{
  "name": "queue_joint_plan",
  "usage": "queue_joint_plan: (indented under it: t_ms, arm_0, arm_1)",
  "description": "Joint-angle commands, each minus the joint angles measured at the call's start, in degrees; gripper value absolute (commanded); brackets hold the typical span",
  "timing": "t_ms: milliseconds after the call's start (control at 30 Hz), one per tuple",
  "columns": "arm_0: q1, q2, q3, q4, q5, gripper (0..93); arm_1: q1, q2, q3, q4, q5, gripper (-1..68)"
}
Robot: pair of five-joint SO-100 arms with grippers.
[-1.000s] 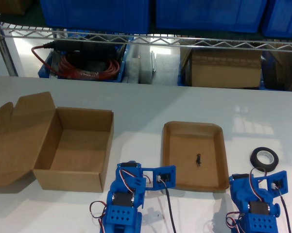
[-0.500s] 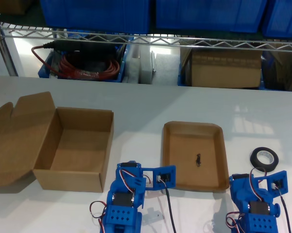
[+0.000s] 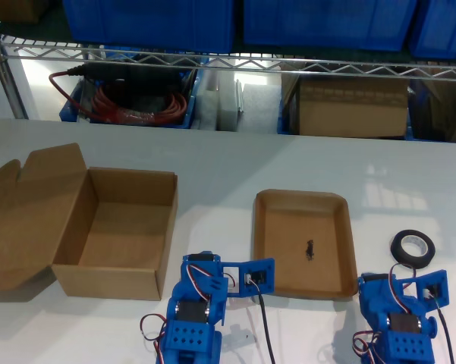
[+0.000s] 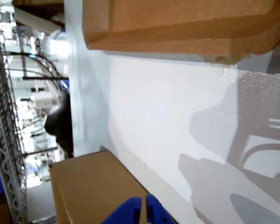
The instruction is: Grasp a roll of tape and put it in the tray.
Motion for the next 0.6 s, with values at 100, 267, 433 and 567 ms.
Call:
queue_joint_plan:
  t_ms: [100,267,433,567]
  arm_0:
    - [-0.5,0.6,1.8,-0.7,0.1,0.2]
    - [-0.5,0.6,1.8,-0.7,0.1,0.2]
    - [-0.5,0.6,1.8,-0.7,0.1,0.2]
    - [-0.5,0.6,1.8,-0.7,0.1,0.2]
  arm_1:
    - [10.0,-40.0,-26.2,-2.4,5.4,37.8]
    - [18.2,-70.0,-53.0,1.7,11.8,37.8]
    - [20.7,-83.8,-64.3,3.3,13.4,34.6]
    - [20.7,-89.8,-68.7,3.4,15.5,33.5]
